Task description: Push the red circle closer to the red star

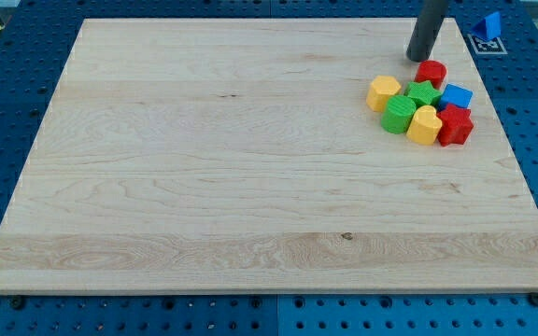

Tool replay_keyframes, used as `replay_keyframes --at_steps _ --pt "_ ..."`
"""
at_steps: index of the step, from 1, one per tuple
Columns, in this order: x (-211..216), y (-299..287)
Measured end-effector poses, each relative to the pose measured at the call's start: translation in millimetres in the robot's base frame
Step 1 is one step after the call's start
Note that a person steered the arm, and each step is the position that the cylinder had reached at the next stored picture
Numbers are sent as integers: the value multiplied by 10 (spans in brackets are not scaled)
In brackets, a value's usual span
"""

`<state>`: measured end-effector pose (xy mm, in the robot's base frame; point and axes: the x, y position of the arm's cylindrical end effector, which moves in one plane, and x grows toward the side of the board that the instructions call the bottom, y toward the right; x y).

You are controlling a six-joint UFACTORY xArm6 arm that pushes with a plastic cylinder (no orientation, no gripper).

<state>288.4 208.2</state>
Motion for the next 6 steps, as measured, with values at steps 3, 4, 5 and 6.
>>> replay_keyframes --at_steps 3,4,5,6 --pt "569 36" --pt "612 25" --pt "590 -2" --pt "463 74"
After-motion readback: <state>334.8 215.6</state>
